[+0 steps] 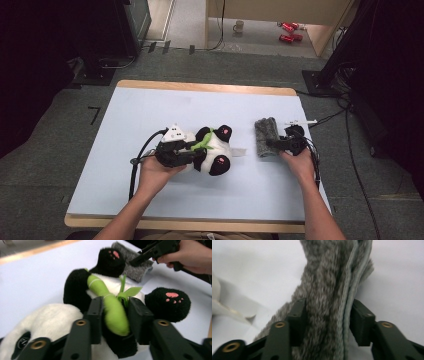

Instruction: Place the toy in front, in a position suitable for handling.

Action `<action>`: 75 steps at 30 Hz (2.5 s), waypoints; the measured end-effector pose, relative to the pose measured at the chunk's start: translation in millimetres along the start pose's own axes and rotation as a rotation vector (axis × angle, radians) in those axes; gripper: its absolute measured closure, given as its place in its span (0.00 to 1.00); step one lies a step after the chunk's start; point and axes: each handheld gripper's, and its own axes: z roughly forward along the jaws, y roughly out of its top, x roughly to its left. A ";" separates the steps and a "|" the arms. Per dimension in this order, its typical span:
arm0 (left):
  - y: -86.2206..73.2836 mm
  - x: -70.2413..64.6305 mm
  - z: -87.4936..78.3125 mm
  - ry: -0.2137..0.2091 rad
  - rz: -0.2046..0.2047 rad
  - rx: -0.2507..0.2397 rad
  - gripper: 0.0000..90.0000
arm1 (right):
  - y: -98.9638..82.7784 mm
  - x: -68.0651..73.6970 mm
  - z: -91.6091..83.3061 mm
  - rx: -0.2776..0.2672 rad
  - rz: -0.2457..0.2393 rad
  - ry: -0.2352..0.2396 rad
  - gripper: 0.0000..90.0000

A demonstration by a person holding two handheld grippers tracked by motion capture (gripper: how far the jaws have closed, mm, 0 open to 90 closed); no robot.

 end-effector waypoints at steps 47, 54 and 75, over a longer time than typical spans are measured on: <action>-58.6 52.1 -24.1 0.037 -0.097 0.015 0.16 | 40.6 51.1 -9.2 -0.015 -0.007 0.103 0.82; -65.4 56.6 -22.4 0.009 -0.147 -0.008 0.13 | 39.5 65.2 -5.4 -0.005 -0.033 0.116 0.81; -66.6 57.1 -22.8 0.005 -0.136 -0.011 0.15 | 93.0 113.2 -30.3 0.026 -0.161 0.149 0.81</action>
